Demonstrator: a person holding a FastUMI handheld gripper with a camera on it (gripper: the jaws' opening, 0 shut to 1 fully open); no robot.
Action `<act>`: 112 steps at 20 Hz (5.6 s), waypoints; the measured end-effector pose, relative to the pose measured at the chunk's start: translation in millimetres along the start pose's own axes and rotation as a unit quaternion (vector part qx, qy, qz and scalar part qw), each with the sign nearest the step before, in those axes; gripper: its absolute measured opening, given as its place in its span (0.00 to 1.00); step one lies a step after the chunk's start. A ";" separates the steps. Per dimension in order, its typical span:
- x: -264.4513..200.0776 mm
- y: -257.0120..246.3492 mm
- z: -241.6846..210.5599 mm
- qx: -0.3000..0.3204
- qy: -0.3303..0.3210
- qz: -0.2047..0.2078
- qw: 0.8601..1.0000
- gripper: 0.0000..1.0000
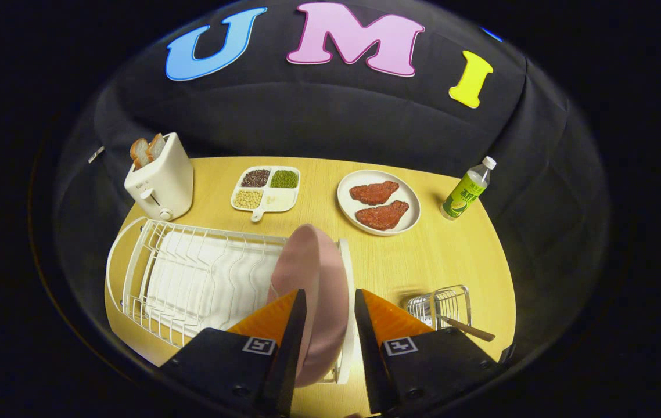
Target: Take the plate from the dish rack, then take the spoon from the basket and place it into the plate.
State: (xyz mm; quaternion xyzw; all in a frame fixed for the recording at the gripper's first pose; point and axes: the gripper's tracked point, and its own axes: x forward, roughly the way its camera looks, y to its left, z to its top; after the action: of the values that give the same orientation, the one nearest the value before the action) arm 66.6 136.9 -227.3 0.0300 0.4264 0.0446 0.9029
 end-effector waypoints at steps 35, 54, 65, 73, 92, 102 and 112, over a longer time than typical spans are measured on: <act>-121.9 -24.8 57.2 0.008 -0.091 0.079 0.993 0.26; -150.6 -41.3 -145.8 0.147 0.028 0.218 0.964 0.26; -70.8 -10.7 -244.9 0.186 0.111 0.234 0.948 0.26; -26.7 17.1 -241.5 0.213 0.112 0.254 0.937 0.27; -62.0 -37.9 -203.6 0.121 0.002 0.202 0.972 0.97; -112.0 -130.9 -94.1 0.031 -0.145 0.141 0.979 0.97; -53.6 -205.7 -92.4 -0.066 -0.118 0.088 0.987 0.95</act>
State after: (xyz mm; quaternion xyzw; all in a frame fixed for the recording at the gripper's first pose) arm -27.4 -71.8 -263.7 0.0129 0.3086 0.1477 0.9396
